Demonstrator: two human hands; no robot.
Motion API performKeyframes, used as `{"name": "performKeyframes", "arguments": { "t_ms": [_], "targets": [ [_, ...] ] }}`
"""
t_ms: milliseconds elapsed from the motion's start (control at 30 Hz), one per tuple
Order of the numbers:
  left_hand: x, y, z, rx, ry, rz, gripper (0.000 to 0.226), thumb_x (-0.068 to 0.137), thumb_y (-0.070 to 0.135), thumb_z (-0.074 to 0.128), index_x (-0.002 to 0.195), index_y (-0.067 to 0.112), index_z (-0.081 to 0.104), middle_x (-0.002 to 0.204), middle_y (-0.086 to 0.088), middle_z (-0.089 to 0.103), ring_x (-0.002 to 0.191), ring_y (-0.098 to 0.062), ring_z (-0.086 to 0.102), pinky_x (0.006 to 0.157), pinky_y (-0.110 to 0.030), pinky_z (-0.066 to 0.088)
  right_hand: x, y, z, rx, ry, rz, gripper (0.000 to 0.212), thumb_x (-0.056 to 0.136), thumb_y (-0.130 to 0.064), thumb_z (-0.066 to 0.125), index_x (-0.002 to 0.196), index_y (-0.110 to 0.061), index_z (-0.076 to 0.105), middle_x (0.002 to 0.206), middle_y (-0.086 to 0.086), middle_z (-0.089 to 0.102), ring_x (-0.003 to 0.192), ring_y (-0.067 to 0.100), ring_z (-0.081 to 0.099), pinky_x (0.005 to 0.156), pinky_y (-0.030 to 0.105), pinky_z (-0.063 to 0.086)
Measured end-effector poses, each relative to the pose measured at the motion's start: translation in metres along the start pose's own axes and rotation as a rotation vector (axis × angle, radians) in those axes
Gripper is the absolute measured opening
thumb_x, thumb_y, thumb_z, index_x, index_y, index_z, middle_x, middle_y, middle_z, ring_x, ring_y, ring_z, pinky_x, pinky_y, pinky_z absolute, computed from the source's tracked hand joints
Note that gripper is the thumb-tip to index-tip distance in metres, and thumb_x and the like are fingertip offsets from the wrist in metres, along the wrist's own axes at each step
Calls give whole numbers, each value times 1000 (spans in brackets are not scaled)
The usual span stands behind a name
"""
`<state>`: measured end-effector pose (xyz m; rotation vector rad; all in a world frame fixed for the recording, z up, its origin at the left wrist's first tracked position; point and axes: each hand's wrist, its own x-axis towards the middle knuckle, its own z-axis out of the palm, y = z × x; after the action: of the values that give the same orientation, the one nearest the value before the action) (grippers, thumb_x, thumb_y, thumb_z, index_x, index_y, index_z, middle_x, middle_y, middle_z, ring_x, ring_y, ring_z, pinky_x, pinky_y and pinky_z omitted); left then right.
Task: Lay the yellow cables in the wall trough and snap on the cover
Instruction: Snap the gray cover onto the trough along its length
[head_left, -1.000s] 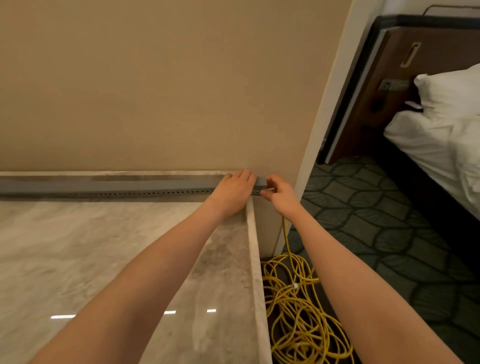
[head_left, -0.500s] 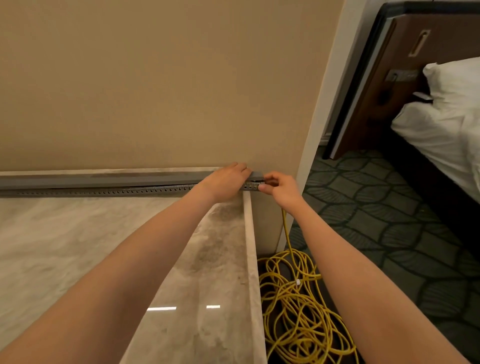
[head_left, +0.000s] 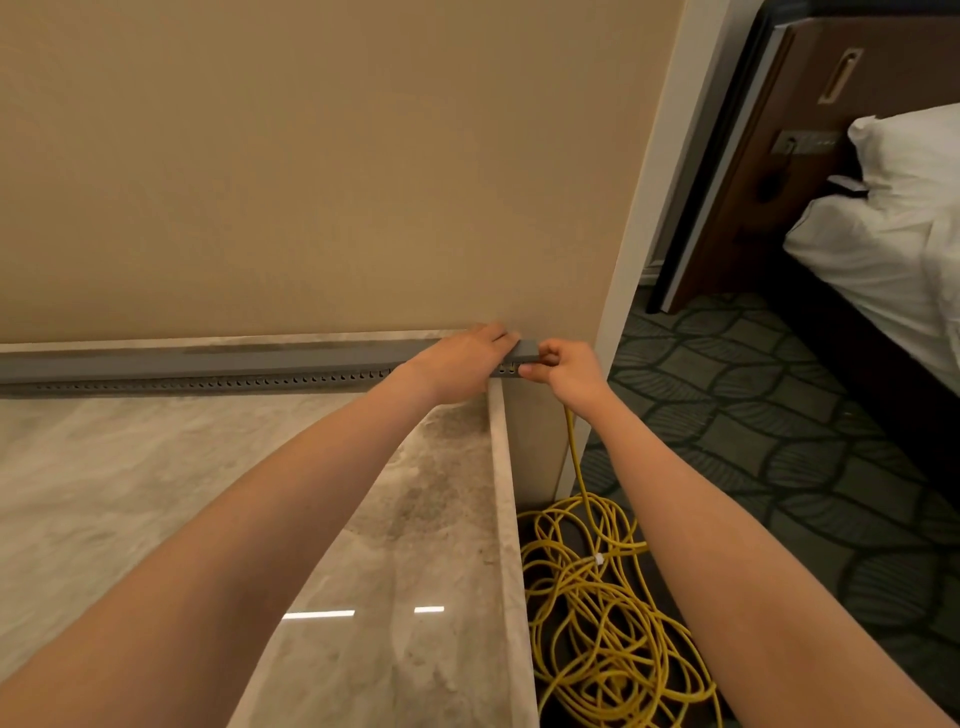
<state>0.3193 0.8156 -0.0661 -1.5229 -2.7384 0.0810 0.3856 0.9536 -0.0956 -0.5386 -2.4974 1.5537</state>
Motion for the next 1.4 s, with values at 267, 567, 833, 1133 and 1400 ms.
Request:
{"name": "performKeyframes", "arguments": {
  "t_ms": [267,567,833,1133,1400],
  "targets": [
    [2,-8,-4,-36,-101,15,54,96,11,42,147,11,25,131,-14,45,115,-33,51,91,-41,43,-2,-2,-2,-50,-50,-58,42,82,-5,68,122,-5,53,113,21,67,109,30,61,98,36,47],
    [-12,-26,-6,-73,-136,-29,51,95,12,44,145,12,33,131,-14,42,117,-32,49,99,-38,41,-4,-7,2,-296,32,-173,32,84,-16,68,114,-5,63,115,14,68,109,26,61,85,24,42],
    [-22,-31,1,106,-104,-109,55,97,9,40,148,11,23,135,-17,37,121,-32,43,98,-38,40,-2,-18,5,-552,-124,-290,53,85,-34,65,133,-16,51,131,5,58,120,23,53,96,27,40],
    [-33,-43,3,-1,46,-120,43,99,14,43,141,8,36,131,-16,39,115,-32,45,94,-40,42,5,-25,15,-682,17,-301,32,93,-14,49,122,-19,61,121,11,65,111,32,58,89,39,49],
    [-52,-66,4,16,46,-165,40,98,24,46,134,6,43,127,-15,45,116,-32,48,95,-40,40,3,-23,17,-728,49,-309,35,88,3,41,113,-11,61,113,13,65,100,34,60,78,39,49]
  ]
}}
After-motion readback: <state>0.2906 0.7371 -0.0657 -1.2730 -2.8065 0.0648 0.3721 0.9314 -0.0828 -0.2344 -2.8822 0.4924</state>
